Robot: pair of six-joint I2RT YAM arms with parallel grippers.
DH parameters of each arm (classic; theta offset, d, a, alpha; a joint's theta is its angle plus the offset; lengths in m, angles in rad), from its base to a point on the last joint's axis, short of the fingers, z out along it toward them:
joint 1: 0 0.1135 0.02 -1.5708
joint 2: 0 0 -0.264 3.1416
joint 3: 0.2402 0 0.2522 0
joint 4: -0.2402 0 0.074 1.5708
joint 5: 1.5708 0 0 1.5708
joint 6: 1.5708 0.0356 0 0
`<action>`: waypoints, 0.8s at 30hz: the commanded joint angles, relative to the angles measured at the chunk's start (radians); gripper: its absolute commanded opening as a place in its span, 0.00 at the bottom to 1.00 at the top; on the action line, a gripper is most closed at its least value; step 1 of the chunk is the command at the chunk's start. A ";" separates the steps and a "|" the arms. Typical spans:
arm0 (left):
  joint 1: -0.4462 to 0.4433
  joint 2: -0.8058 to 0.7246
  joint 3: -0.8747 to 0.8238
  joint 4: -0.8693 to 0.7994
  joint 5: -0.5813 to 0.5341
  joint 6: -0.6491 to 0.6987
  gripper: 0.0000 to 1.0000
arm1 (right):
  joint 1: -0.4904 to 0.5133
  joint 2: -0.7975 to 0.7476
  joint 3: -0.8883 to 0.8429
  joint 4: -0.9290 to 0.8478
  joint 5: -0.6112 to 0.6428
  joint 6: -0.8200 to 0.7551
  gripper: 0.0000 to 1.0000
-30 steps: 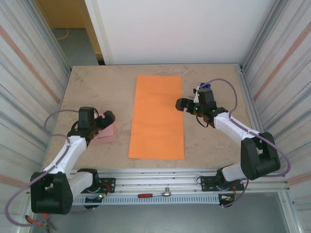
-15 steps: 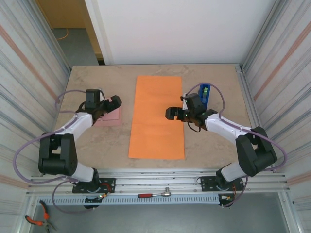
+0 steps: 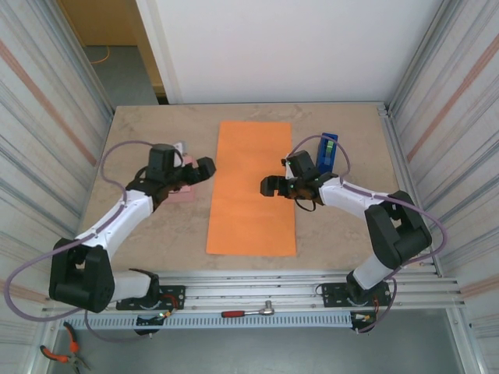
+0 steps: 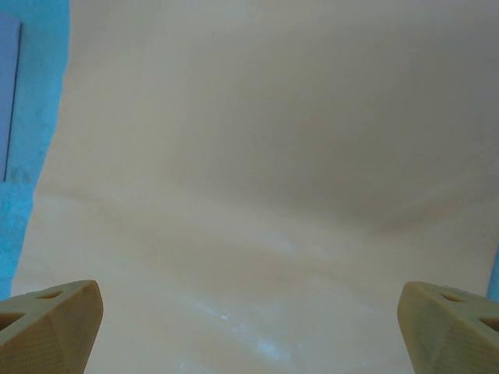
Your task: Wrap the gift box in paper
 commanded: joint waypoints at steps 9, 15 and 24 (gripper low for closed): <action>-0.107 0.185 -0.003 0.106 -0.038 -0.085 0.99 | 0.001 -0.001 0.004 -0.034 0.016 0.003 0.96; -0.042 0.267 0.030 0.080 -0.045 -0.021 0.99 | 0.002 -0.030 -0.051 -0.032 0.001 0.012 0.96; 0.168 0.391 0.155 0.022 -0.035 0.106 0.99 | 0.016 -0.067 -0.112 -0.039 -0.004 0.024 0.96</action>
